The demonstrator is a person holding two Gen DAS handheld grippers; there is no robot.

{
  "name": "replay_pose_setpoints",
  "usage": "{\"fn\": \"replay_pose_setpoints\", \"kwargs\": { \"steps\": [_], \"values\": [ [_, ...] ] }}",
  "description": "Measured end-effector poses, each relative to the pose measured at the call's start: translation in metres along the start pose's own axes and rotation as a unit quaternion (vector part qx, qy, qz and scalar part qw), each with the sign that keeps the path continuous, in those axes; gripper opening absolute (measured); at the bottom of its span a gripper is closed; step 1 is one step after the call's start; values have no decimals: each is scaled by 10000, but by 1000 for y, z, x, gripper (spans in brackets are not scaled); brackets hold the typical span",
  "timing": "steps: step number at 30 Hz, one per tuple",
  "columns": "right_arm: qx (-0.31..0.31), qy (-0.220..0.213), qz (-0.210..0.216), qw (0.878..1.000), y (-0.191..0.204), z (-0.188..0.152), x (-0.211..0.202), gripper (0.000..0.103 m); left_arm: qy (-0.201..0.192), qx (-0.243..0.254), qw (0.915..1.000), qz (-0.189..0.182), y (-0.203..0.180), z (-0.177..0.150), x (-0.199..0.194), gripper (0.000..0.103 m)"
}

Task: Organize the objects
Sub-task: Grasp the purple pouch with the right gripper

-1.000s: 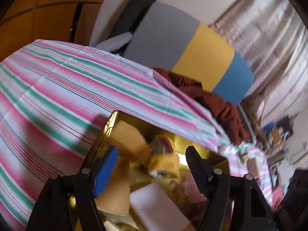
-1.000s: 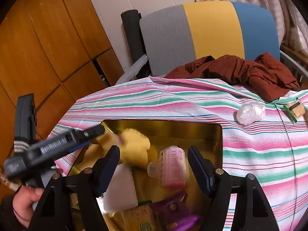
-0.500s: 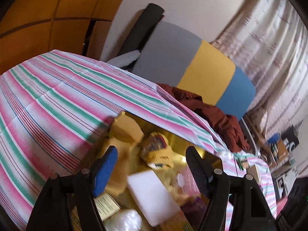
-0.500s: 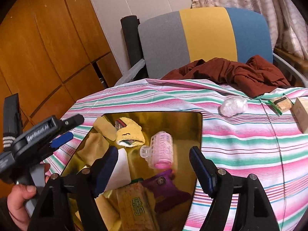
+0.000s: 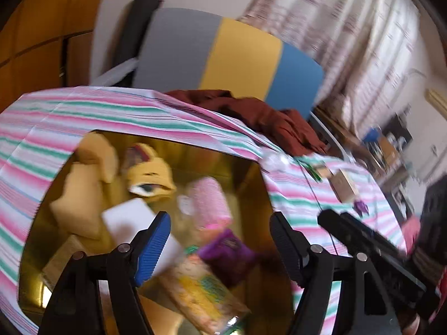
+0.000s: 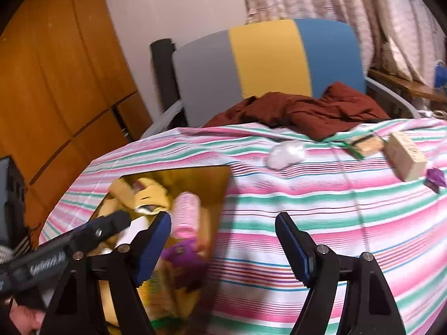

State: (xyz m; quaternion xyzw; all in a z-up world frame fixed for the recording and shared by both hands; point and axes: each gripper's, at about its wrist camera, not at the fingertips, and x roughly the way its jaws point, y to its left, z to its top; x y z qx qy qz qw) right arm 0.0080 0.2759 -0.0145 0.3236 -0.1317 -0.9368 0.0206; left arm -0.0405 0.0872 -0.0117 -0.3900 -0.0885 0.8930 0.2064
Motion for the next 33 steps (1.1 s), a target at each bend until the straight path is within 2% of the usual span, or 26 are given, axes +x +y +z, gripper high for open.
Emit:
{"fn": "replay_pose_setpoints", "kwargs": {
  "steps": [5,13,19,27,33],
  "values": [
    [313,-83,-285,9991,-38,1,-14,78,157,450,9984,-293,-34,-6,4,74],
    [787,-112,-801,9936,-105,-7,-29,78,467,1054,9913,-638,-90,-17,20,74],
    [997,-81,-1228,9874,-154,-19,-37,78,795,1493,9833,-670,-125,-31,38,75],
    [1597,-39,-2058,9655,-240,-33,-46,78,1257,1891,9707,-781,-160,-53,63,75],
    [1923,-267,-2558,9470,-309,-2,-48,78,1417,2001,9664,-771,-171,-62,71,75]
  ]
}}
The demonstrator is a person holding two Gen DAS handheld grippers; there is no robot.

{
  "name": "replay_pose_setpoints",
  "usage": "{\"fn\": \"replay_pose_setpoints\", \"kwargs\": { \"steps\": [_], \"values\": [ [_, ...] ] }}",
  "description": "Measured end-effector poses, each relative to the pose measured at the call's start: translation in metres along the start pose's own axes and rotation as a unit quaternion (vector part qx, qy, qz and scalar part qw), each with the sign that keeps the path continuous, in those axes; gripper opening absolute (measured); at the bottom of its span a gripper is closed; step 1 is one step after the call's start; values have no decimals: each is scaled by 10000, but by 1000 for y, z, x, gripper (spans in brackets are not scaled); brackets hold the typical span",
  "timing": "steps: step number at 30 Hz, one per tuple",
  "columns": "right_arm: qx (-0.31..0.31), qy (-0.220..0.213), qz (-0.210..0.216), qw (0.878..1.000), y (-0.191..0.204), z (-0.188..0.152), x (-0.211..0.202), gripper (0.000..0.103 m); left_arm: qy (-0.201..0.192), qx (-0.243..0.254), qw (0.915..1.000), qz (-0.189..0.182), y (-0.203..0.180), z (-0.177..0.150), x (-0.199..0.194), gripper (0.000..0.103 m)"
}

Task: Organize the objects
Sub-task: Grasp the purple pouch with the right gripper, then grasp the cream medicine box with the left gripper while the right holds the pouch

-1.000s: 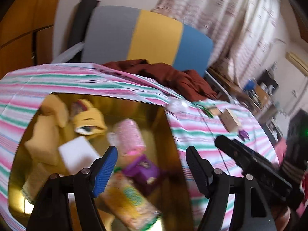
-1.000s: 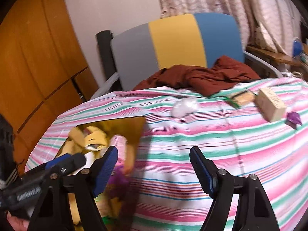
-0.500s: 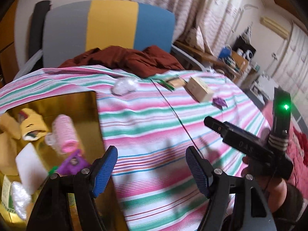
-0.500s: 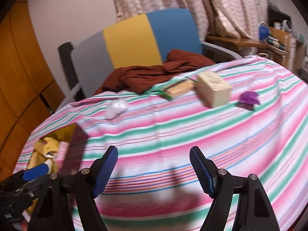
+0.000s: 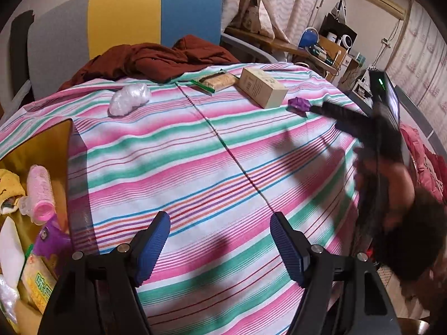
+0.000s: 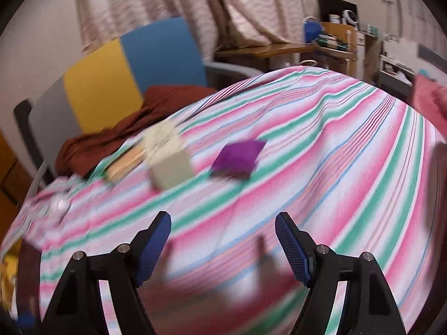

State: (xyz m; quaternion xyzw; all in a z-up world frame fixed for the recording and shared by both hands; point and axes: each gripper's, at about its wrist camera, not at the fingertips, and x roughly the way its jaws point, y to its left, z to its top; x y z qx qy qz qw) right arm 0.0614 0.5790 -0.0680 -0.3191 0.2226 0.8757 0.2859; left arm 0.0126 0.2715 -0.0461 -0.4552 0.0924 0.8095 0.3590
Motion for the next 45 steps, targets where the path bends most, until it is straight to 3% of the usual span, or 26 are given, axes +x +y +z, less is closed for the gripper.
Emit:
{"fn": "replay_pose_setpoints", "kwargs": {
  "steps": [7,10,15,18,32,35,41,45],
  "values": [
    [62,-183,-270,9994,-8,54,44,76,129,-138,9997,172,7,-1,8,75],
    [-88,-81,-250,9996,-1,63,67,69,136,-183,9995,240,10,1,10,75],
    [-303,388,-455,9978,4,61,103,49,126,-119,9994,306,9,10,14,75],
    [-141,397,-301,9987,-4,60,102,47,123,-78,9996,244,6,20,22,75],
    [-201,371,-396,9983,-36,32,70,47,-46,-277,9993,-229,-45,117,92,77],
    [-104,257,-451,9986,-40,27,66,47,-215,-365,9989,-207,-60,147,109,84],
    [-49,131,-549,9984,-42,24,63,47,-300,-213,9993,-9,-97,202,151,85],
    [14,85,-496,9987,-45,22,62,47,-112,19,9998,188,-115,218,177,86]
  ]
}}
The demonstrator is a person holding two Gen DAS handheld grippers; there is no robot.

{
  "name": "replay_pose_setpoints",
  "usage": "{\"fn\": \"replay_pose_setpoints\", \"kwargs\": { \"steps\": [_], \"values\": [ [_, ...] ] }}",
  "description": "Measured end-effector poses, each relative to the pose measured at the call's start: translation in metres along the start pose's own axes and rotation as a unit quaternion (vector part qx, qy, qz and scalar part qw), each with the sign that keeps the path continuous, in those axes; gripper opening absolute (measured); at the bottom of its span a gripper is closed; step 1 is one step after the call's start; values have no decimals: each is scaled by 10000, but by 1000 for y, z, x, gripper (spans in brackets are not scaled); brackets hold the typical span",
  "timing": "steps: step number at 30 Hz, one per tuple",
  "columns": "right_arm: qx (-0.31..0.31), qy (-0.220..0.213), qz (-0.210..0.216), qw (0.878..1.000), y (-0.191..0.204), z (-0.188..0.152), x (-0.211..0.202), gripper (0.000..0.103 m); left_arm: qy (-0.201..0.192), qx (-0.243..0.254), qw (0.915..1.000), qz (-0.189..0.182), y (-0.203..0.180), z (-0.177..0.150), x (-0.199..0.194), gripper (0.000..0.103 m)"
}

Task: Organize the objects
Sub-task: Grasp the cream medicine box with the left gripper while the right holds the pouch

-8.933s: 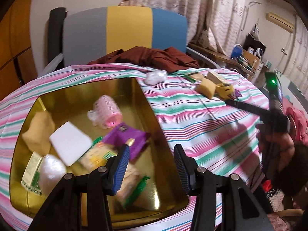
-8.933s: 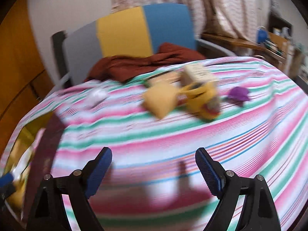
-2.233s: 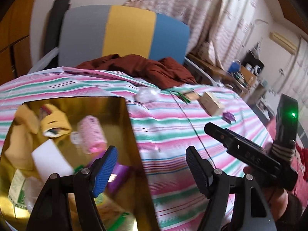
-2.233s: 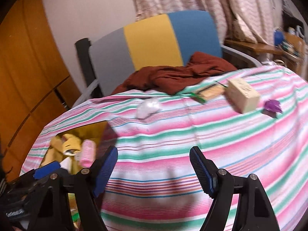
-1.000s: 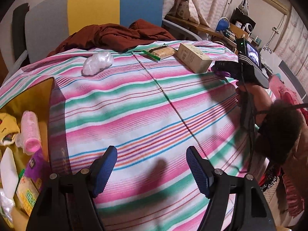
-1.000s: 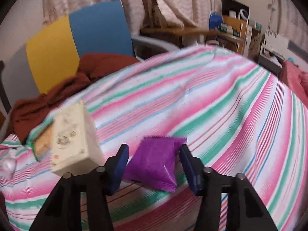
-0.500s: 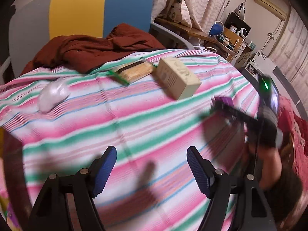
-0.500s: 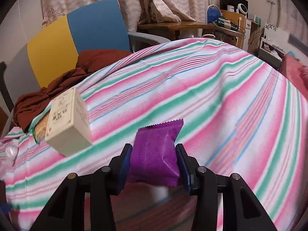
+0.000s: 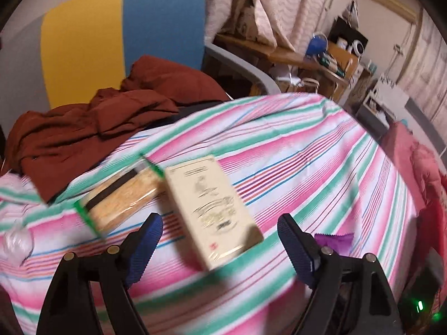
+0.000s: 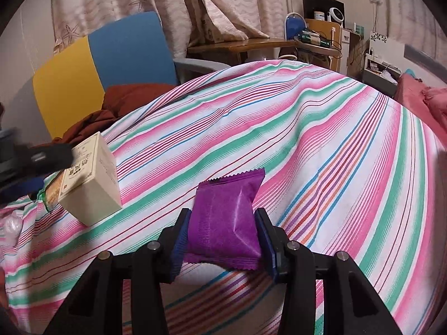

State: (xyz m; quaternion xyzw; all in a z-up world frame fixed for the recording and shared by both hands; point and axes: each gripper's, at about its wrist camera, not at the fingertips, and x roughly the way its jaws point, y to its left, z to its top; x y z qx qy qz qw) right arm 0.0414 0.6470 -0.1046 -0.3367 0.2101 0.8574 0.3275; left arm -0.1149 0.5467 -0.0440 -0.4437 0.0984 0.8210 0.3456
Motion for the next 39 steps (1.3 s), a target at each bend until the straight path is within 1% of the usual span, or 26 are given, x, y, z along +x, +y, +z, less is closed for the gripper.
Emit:
{"fn": "replay_pose_setpoints", "kwargs": {
  "steps": [1,3,4,6,9,11,12,13,16,19,22,24,27,30,35,39],
  "values": [
    [10,-10,10,10000,0,-1,0,47,20,6,10000,77,-3,2,4,86],
    [25,-19,21,10000,-1,0,0,47,66,36,10000,38,-6,4,14,86],
    [21,-25,16,10000,-1,-1,0,47,41,87,9999,118,-7,3,17,86],
    [9,-33,-1,10000,0,-1,0,47,-129,182,9993,315,-5,1,19,86],
    [-9,-41,-17,10000,0,-1,0,47,-266,348,9985,334,3,-4,24,86],
    [-26,-45,-37,10000,1,-2,0,47,-422,341,9985,98,11,-8,21,79],
    [-37,-49,-52,10000,1,-1,0,47,-477,340,9983,3,14,-10,19,75],
    [-52,-51,-70,9999,2,-1,0,47,-530,345,9980,-36,16,-12,17,67],
    [-94,-55,-115,9999,3,0,2,47,-694,483,9964,42,16,-16,12,60],
    [-108,-63,-129,9998,3,0,2,47,-849,614,9945,-19,16,-25,8,57],
    [-128,-69,-151,9998,3,1,2,47,-1017,679,9925,-50,19,-36,-1,54],
    [-140,-74,-163,9997,3,1,3,47,-1062,692,9919,16,20,-40,-4,54],
    [-157,-81,-183,9997,4,1,3,47,-1155,890,9892,103,18,-51,-13,53],
    [-140,-146,-223,9995,4,1,1,46,-1214,967,9878,135,18,-61,-21,52],
    [-29,-344,-206,9992,-1,1,-7,45,-1322,939,9866,156,25,-78,-37,52],
    [-269,-539,-230,9979,9,1,-15,45,-1335,828,9874,183,33,-91,-49,52]
  ]
}}
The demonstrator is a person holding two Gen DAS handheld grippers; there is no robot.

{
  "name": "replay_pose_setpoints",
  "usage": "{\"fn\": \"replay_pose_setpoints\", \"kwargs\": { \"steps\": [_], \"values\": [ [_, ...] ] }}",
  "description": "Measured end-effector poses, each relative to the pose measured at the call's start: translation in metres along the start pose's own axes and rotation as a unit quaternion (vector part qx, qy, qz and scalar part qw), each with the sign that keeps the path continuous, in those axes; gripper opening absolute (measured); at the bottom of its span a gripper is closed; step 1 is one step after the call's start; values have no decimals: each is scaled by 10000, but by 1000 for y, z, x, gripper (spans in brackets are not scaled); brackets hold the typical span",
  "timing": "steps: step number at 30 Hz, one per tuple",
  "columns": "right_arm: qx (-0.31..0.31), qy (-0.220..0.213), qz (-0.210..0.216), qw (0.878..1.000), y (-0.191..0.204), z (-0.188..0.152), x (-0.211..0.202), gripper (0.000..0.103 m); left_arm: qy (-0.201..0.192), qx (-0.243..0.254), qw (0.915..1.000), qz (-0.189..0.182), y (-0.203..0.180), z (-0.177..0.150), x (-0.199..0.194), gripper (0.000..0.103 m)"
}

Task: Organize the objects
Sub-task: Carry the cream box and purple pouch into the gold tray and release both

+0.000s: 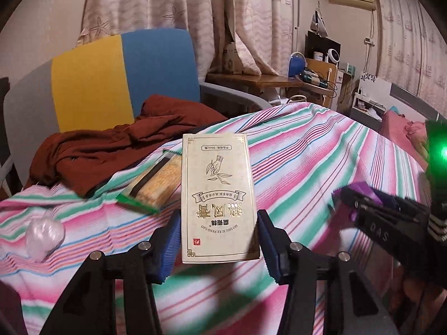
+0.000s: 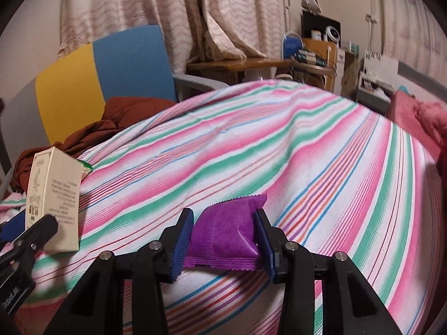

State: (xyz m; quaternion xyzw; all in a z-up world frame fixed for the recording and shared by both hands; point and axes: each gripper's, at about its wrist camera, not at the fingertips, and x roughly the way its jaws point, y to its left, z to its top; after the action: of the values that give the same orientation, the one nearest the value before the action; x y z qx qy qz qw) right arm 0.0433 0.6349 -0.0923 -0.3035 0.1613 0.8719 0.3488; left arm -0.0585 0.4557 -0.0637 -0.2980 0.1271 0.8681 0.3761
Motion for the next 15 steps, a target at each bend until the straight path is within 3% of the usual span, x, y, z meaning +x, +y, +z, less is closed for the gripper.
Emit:
{"fn": "replay_pose_setpoints", "kwargs": {
  "steps": [4,15],
  "values": [
    [-237,-250,-30,9994,10,-2,-14,45,-105,-6,9999,41,3,-10,-18,52],
    [-475,-374,-53,9982,27,-14,-37,45,-149,-27,9998,91,13,-36,-51,52]
  ]
}}
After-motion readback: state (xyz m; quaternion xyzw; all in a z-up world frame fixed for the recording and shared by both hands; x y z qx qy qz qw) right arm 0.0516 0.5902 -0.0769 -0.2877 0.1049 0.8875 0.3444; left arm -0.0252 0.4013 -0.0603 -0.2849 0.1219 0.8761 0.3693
